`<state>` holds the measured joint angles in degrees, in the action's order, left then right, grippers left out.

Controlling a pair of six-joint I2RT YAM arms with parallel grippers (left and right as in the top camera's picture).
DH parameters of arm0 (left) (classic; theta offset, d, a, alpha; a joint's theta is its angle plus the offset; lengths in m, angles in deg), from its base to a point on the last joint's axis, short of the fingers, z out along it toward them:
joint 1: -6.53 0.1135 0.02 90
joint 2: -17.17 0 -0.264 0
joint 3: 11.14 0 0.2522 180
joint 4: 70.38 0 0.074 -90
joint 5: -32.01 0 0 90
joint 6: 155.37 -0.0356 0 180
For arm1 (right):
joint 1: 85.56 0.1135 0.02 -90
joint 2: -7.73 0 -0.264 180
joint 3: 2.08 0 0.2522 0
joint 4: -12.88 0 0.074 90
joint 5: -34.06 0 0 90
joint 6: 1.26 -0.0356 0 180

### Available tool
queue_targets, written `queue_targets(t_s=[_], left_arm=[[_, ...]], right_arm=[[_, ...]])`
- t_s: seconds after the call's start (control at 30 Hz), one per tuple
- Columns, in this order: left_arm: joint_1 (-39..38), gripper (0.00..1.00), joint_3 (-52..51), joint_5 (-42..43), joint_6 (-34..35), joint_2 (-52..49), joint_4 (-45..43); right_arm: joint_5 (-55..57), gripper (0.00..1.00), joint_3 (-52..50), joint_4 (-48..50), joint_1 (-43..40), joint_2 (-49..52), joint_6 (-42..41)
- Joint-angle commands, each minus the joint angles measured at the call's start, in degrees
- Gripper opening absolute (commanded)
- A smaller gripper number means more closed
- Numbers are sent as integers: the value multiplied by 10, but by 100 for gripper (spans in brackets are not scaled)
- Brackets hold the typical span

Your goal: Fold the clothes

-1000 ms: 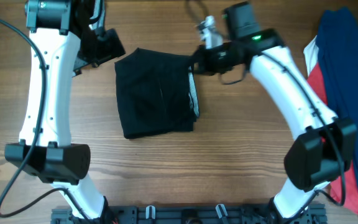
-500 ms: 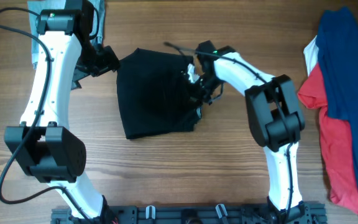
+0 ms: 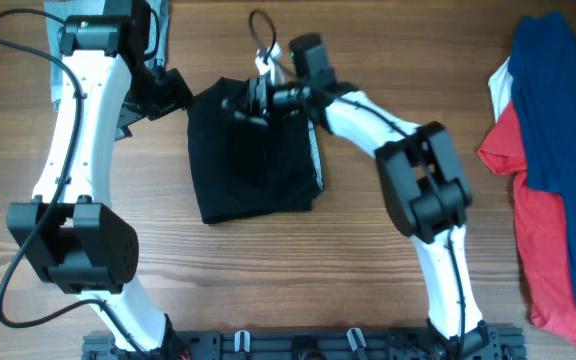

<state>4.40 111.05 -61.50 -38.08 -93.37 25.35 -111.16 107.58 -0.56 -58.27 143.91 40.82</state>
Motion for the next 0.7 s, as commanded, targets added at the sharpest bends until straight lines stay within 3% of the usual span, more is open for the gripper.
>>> queue_targets(t_s=[0.0, 0.07, 0.17, 0.27, 0.37, 0.43, 0.5, 0.57, 0.67], left_arm=[[2, 100, -2, 0, 1, 1, 3], [2, 100, -2, 1, 2, 1, 3], [1, 100, -2, 1, 2, 1, 3], [1, 100, -2, 1, 2, 1, 3], [1, 100, -2, 1, 2, 1, 2], [1, 100, -2, 1, 1, 1, 2], [1, 100, -2, 1, 2, 1, -2], [1, 100, -2, 1, 2, 1, -4], [1, 100, -2, 1, 2, 1, -4]], right_arm=[[31, 55, -1, 21, -10, 45, -11], [50, 54, -1, 26, -22, 50, 35], [62, 54, -1, 24, -40, 38, 40], [71, 61, -1, -10, -70, -40, 55], [115, 70, -1, -122, -90, -161, 113], [152, 77, -1, -259, -93, -244, 168], [130, 72, -1, -363, -87, -269, 231], [150, 57, -18, -442, -67, -259, 282], [163, 46, -94, -414, -45, -231, 267]])
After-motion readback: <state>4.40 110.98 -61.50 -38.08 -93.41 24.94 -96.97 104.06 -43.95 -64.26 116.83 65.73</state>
